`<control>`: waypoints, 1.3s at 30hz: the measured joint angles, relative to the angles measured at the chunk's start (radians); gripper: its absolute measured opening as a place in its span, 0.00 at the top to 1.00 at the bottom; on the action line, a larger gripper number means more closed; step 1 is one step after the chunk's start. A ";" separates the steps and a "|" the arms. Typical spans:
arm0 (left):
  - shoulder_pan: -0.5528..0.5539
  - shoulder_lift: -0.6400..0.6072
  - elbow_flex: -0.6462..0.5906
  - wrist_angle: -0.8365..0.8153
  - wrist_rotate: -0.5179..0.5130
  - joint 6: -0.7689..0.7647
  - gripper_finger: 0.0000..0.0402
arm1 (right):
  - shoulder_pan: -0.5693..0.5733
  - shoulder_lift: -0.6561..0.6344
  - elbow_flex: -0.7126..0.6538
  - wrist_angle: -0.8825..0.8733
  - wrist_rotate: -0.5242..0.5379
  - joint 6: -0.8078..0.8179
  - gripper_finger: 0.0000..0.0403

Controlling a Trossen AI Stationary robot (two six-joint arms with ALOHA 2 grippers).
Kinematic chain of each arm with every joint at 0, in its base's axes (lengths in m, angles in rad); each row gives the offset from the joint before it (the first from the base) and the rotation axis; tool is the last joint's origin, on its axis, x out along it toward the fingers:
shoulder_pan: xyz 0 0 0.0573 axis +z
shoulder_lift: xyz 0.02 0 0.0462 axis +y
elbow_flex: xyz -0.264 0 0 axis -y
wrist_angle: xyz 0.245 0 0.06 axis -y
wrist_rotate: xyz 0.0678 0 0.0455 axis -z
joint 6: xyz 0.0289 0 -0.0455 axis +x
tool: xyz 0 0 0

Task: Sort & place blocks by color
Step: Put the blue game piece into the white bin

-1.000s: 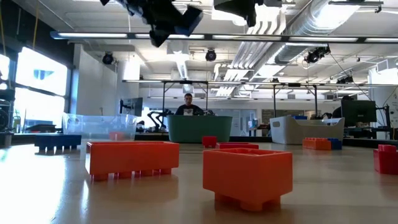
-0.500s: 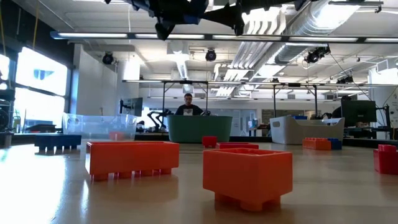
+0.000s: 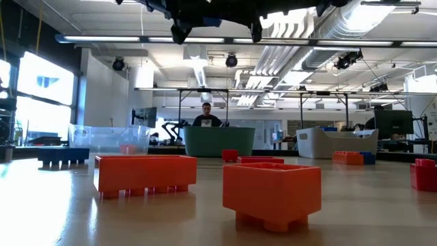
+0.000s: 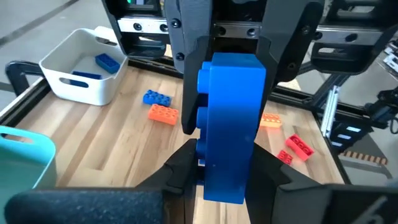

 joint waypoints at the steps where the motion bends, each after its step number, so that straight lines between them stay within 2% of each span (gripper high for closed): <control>1: 0.000 0.000 0.000 0.000 -0.012 0.000 0.80 | 0.000 0.000 0.000 0.000 0.000 -0.007 0.83; 4: -0.002 0.000 0.000 0.000 -0.063 0.005 0.76 | 0.005 0.000 0.000 -0.002 0.024 -0.016 0.83; 11: 0.000 0.000 0.000 0.001 -0.088 0.083 0.63 | 0.007 0.000 0.000 -0.046 0.103 -0.012 0.83; 15: 0.000 0.000 0.000 0.000 -0.104 0.086 0.55 | -0.001 -0.005 0.001 -0.120 0.182 -0.028 0.83; 20: -0.002 0.000 0.000 -0.015 -0.162 0.087 0.48 | -0.044 -0.044 0.001 -0.298 0.336 -0.050 0.83; 28: 0.000 0.000 -0.007 -0.014 -0.175 0.087 0.47 | -0.180 -0.126 0.001 -0.673 0.539 0.032 0.83; 33: 0.002 0.000 -0.013 -0.032 -0.189 0.087 0.47 | -0.296 -0.134 0.001 -0.860 0.595 0.085 0.83; 39: 0.001 0.000 -0.013 -0.050 -0.191 0.080 0.47 | -0.447 -0.125 0.001 -0.960 0.611 0.086 0.83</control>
